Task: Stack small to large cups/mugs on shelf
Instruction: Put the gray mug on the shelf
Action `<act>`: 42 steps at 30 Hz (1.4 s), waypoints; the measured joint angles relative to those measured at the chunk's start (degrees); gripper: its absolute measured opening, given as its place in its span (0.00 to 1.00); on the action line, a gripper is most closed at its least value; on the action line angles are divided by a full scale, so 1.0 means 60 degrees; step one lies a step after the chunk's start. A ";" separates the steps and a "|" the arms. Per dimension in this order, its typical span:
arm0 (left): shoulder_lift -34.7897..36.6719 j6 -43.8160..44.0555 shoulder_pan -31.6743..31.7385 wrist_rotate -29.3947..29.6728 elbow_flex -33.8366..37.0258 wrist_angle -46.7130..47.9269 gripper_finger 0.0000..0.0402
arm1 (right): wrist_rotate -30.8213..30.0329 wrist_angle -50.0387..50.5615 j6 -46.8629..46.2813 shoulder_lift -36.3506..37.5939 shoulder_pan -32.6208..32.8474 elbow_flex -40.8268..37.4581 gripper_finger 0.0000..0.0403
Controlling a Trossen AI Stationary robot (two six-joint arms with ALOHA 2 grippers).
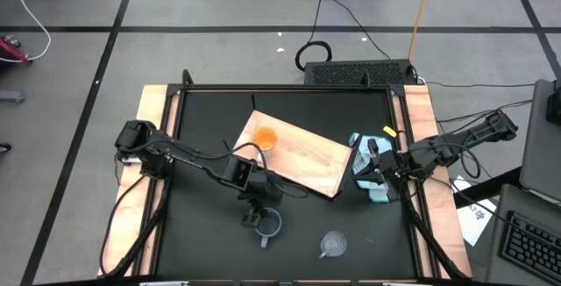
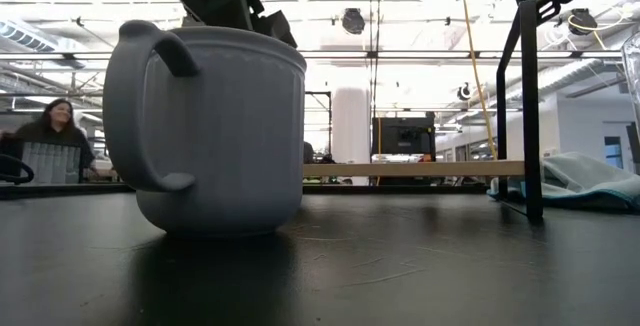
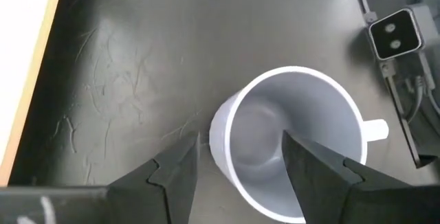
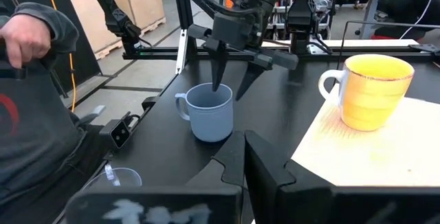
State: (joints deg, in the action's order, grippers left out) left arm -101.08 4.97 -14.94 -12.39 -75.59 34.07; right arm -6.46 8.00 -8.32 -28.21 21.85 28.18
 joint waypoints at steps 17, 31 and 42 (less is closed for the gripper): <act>-0.0206 -0.0107 -0.0095 0.0150 0.0018 0.0194 0.52 | 0.0000 -0.0005 0.0000 0.0004 0.0000 -0.0004 0.00; -0.0572 -0.0408 -0.0087 0.0001 0.0018 0.0046 0.52 | -0.0004 -0.0012 0.0000 0.0000 0.0000 -0.0004 0.00; -0.0576 -0.0466 -0.0087 -0.0003 0.0015 0.0028 0.27 | -0.0004 -0.0012 0.0000 0.0000 0.0001 -0.0004 0.00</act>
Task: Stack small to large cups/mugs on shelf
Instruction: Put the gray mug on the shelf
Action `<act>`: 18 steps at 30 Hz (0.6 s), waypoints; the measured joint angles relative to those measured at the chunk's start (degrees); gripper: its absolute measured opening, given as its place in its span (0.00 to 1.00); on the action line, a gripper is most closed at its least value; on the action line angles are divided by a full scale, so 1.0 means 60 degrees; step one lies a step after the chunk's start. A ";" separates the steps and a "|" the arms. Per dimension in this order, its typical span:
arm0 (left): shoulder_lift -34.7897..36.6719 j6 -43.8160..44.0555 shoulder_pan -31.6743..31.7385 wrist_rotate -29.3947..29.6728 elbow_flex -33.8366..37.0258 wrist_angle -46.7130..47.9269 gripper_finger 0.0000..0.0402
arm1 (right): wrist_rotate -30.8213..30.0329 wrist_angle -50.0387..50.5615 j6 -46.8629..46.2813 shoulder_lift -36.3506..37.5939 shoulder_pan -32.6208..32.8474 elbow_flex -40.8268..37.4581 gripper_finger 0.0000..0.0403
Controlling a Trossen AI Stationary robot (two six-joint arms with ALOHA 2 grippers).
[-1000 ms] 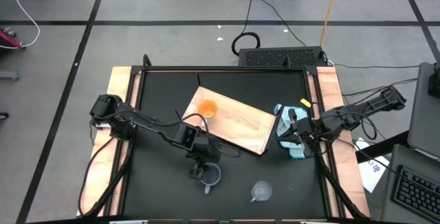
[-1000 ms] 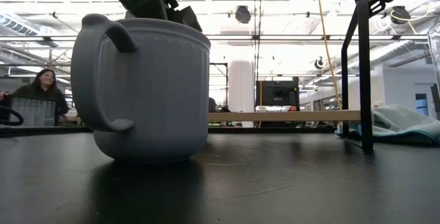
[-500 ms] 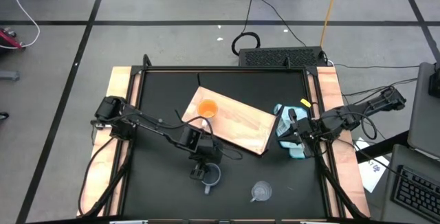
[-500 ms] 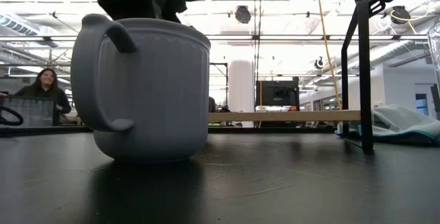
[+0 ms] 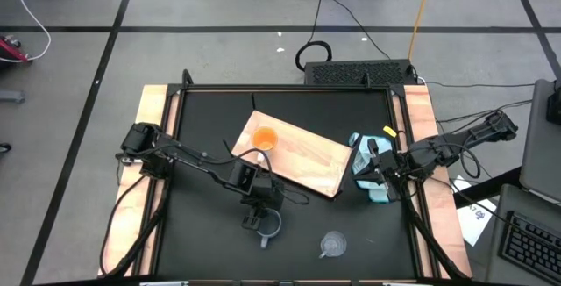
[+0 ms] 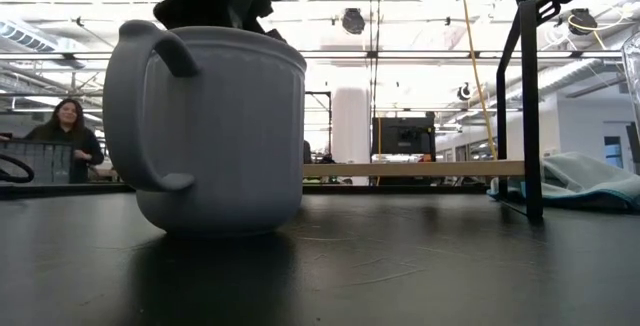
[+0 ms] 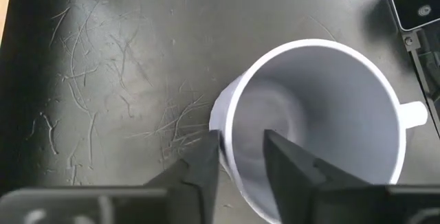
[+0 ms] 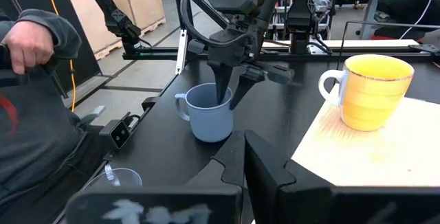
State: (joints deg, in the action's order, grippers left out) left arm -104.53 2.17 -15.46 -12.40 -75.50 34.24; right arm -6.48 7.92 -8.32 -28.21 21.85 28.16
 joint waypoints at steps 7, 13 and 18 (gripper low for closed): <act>0.0000 0.0102 0.0011 -0.0035 -0.0004 0.0021 0.03 | 0.0000 0.0000 0.0000 0.0000 -0.0001 0.0000 0.00; -0.0001 -0.0314 0.0011 -0.0029 -0.0007 0.0019 0.02 | 0.0000 0.0000 0.0000 0.0000 0.0002 0.0000 0.00; 0.0616 -0.0903 0.0011 0.0124 -0.0007 0.0126 0.01 | -0.0004 0.0000 0.0000 0.0000 -0.0001 0.0000 0.00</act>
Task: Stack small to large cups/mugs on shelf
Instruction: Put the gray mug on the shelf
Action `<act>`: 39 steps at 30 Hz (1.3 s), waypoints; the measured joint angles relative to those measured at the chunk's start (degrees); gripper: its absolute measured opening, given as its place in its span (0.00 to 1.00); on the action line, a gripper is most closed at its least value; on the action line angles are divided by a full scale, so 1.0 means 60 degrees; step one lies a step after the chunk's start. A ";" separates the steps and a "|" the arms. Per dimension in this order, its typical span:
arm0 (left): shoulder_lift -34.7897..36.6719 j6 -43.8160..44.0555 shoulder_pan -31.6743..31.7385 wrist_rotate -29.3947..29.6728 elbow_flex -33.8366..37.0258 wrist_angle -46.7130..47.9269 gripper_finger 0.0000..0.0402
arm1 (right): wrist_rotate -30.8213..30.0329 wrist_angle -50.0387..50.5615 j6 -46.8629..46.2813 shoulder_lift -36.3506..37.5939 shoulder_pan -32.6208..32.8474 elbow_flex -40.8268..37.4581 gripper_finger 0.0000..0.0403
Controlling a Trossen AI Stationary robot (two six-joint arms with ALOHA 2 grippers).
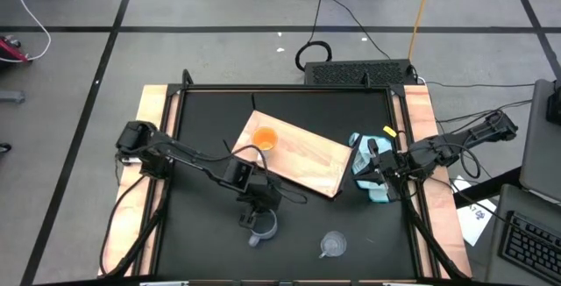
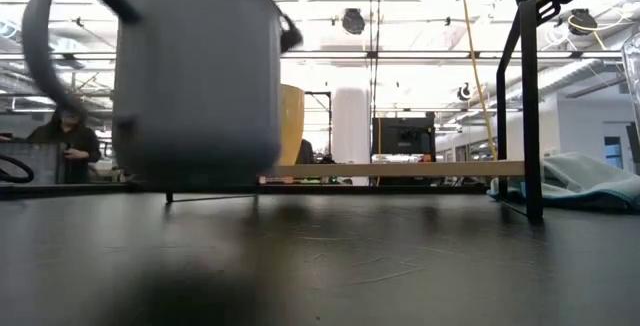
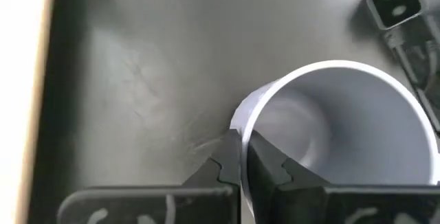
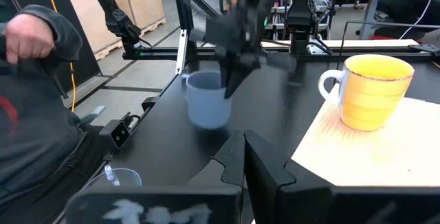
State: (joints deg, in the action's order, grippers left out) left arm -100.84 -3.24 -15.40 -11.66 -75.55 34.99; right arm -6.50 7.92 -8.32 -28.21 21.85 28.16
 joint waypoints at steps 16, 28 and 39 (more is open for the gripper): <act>0.3246 -0.0441 0.0007 0.1220 0.0718 0.0278 0.01 | 0.0000 0.0000 -0.0182 0.0000 0.0003 0.0000 0.00; 0.5777 0.0315 -0.0035 0.1773 0.3822 -0.2177 0.01 | 0.0004 0.0011 -0.0182 0.0000 0.0002 0.0000 0.00; 0.5999 0.0307 -0.0043 0.1065 0.6115 -0.6127 0.01 | -0.0083 0.0001 -0.0108 -0.0091 0.0001 0.0000 0.00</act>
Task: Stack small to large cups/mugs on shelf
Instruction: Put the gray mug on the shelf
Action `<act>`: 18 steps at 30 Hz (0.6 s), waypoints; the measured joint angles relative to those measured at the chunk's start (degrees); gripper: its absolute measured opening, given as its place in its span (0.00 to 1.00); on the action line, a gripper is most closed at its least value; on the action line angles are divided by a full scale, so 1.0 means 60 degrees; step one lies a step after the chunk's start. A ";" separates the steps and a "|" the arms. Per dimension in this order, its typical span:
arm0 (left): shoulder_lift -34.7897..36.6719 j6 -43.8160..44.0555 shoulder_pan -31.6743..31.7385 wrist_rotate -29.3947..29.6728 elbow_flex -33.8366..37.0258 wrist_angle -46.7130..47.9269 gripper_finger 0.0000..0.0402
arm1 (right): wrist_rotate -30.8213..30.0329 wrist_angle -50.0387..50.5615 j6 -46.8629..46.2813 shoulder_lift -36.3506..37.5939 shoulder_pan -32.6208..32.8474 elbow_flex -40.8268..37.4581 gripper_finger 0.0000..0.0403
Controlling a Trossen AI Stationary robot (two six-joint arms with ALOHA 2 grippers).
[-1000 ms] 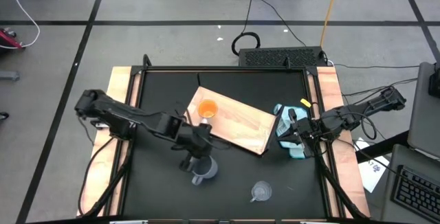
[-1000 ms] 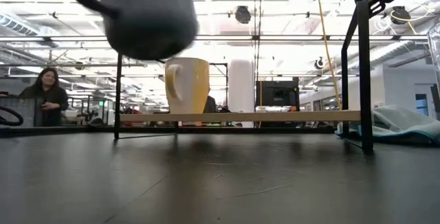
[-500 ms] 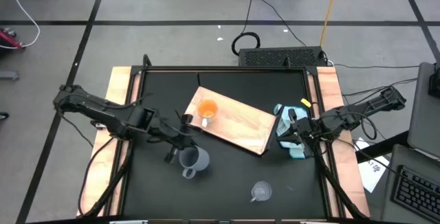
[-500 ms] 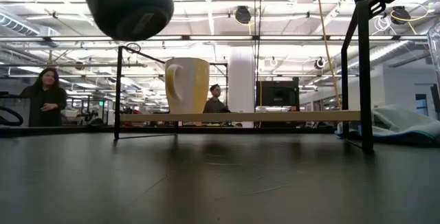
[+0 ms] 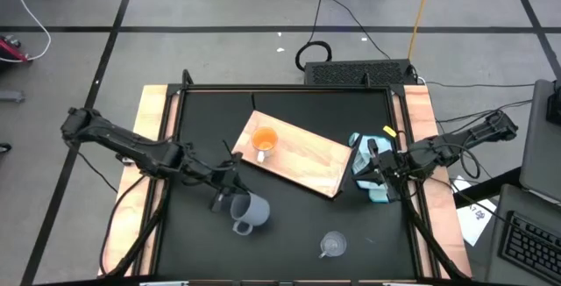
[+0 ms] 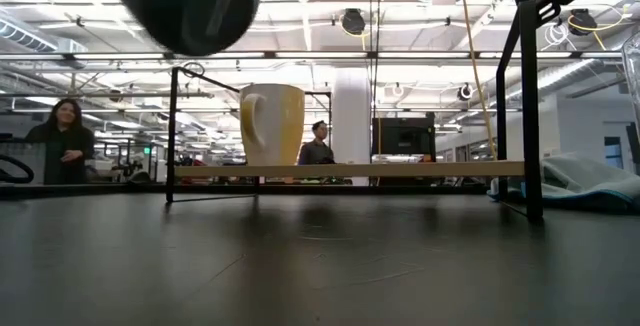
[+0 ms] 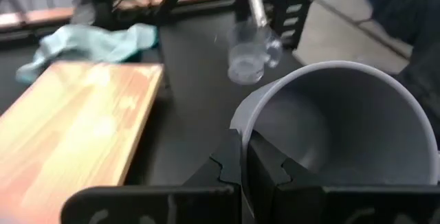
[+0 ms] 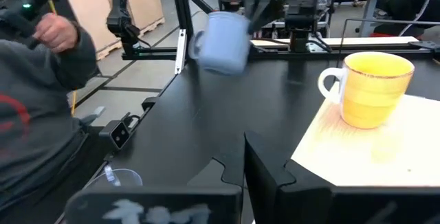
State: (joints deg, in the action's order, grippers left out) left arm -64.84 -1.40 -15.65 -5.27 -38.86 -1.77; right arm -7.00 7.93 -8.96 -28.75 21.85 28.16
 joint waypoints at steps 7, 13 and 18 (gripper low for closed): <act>-0.0803 -0.0401 0.0230 -0.0190 -0.0972 0.0014 0.01 | -0.0084 -0.0056 0.0111 -0.0163 -0.0001 0.0000 0.00; -0.1651 -0.1143 0.0821 -0.0336 -0.2570 0.0951 0.01 | -0.0112 -0.0044 0.0245 -0.0304 -0.0019 0.0000 0.00; -0.2368 -0.1700 0.1632 -0.0380 -0.4114 0.2655 0.01 | -0.0121 -0.0186 0.0352 -0.0415 -0.0070 0.0000 0.00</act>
State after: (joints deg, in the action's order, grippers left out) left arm -79.05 -11.60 -5.86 -7.55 -63.54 14.16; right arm -7.73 6.81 -6.85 -31.24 21.43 28.16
